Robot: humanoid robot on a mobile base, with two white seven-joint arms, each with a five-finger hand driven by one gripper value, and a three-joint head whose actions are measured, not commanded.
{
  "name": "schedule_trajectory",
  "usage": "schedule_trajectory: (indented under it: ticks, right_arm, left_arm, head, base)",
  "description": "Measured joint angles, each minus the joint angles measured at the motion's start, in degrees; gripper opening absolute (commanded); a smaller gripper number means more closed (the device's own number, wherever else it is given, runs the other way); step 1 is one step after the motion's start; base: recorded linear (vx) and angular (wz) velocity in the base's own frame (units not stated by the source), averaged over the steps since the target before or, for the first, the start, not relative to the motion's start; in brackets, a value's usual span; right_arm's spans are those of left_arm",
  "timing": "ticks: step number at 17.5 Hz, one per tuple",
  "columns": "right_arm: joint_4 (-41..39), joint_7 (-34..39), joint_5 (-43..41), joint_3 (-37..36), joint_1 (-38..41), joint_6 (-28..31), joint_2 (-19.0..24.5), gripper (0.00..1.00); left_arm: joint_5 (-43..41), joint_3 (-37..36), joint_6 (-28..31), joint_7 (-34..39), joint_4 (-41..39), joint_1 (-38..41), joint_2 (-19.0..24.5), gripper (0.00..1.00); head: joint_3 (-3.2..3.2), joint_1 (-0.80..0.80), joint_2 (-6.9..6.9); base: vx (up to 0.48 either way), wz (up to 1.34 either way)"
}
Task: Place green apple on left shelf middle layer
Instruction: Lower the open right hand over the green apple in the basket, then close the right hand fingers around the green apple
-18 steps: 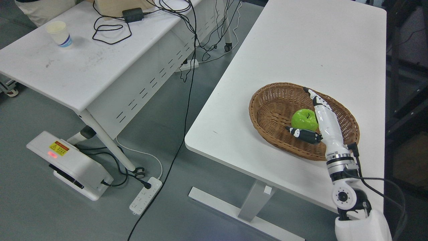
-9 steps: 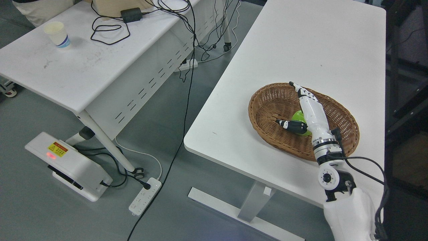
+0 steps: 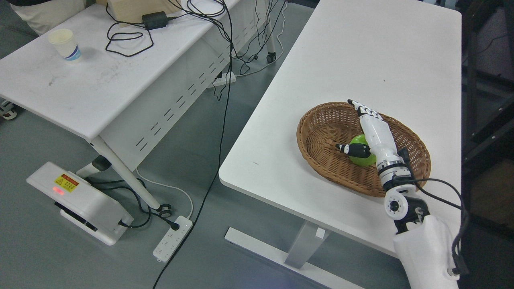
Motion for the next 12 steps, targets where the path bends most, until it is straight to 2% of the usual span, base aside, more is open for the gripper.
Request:
schedule_trajectory:
  ticks: [8, 12]
  right_arm:
    - [1.83, -0.14, -0.03, 0.92, 1.86, -2.94, -4.21, 0.97]
    - [2.33, -0.35, -0.20, 1.16, 2.32, -3.29, -5.22, 0.84]
  left_arm:
    - [-0.01, 0.00, 0.00, 0.00, 0.00, 0.00, 0.00, 1.00]
    - [0.00, 0.00, 0.00, 0.00, 0.00, 0.00, 0.00, 1.00]
  head:
    - [0.00, 0.00, 0.00]
    - [0.00, 0.00, 0.00]
  base:
    - [0.000, 0.00]
    - [0.000, 0.00]
